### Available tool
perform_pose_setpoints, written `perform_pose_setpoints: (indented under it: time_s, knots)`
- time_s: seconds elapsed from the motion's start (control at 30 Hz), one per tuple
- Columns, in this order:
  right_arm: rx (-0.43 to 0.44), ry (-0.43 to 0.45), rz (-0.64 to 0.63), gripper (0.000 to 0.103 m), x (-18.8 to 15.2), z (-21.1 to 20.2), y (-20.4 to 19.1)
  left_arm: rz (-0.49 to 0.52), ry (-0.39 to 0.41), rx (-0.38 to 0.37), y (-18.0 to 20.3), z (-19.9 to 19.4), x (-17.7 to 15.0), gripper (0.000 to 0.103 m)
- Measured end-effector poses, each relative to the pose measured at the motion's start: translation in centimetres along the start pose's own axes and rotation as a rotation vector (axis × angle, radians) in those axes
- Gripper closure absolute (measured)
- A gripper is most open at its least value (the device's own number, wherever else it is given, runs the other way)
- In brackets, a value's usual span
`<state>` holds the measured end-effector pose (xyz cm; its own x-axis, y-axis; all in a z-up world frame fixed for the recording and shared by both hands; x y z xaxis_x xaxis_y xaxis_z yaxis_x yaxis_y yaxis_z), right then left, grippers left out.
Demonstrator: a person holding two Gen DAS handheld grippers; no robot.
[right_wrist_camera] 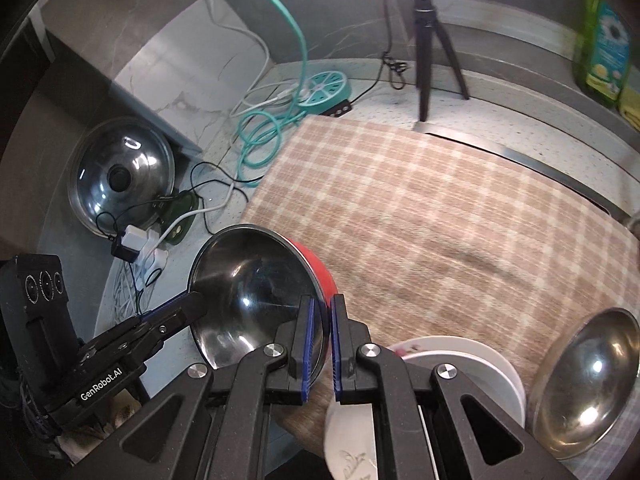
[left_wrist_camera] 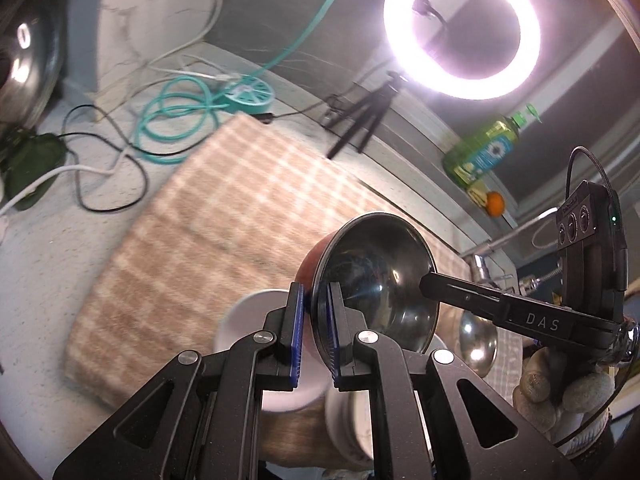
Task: Organize plates and bowls
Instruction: 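Lift the nested bowls and carry them toward the faucet with both grippers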
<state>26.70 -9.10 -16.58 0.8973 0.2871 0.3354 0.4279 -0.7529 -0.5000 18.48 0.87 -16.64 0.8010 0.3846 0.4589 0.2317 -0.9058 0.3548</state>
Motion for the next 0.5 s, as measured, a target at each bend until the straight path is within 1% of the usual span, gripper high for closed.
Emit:
perform_pose_setpoints:
  time_s: [0.27, 0.5]
  knots:
    - [-0.034, 0.041, 0.060, 0.096, -0.6, -3.2, 4.0, 0.071, -0.020, -0.045, 4.8, 1.1, -0.3, 0.094]
    - [-0.062, 0.069, 0.106, 0.096, -1.4, -5.5, 7.1, 0.120, -0.036, -0.076, 8.2, 2.1, -0.8, 0.094]
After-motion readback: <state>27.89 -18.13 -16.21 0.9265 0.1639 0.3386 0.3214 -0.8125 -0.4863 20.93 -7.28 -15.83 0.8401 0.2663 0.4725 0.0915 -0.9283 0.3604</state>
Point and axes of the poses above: each gripper's, at about its wrist camera, not at the fingertips, and z roughly the way its jaws point, y to its right, x to its top, the point moved 10 cm from there along z, roughly the way its jaws point, and after that the axes turned 8 degrees about x, right-handed, at the moved point
